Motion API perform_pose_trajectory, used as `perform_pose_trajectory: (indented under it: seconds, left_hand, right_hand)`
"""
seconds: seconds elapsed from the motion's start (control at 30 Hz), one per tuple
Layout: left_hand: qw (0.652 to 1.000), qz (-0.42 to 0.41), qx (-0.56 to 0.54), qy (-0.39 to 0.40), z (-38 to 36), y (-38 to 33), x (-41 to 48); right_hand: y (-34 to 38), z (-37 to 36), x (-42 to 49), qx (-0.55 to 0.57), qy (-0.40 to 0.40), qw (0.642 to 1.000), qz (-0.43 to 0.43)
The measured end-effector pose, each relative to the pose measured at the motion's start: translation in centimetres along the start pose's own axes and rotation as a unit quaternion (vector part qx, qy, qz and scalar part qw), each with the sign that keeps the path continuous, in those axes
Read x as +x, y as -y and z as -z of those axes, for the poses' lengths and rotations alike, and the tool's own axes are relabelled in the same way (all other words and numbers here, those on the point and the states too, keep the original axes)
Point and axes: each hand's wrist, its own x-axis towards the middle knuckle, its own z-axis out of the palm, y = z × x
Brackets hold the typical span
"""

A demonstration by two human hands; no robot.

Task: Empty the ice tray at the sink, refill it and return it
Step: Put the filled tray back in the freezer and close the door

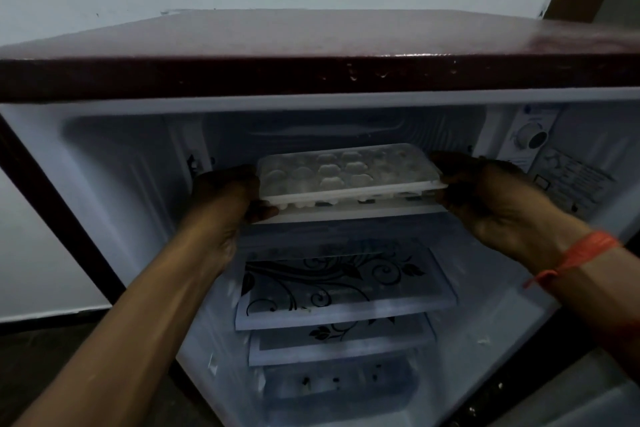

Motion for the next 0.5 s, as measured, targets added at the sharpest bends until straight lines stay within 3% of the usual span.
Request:
perform_pose_trajectory:
  seconds: [0.17, 0.5]
  left_hand:
    - [0.999, 0.028, -0.010, -0.034, 0.3, 0.3, 1.1]
    - [0.998, 0.052, -0.017, -0.027, -1.1, 0.5, 3.7]
  right_hand:
    - [0.1, -1.0, 1.0, -0.011, 0.018, 0.999, 0.023]
    - [-0.2, -2.2, 2.9, -0.003, 0.041, 0.998, 0.041]
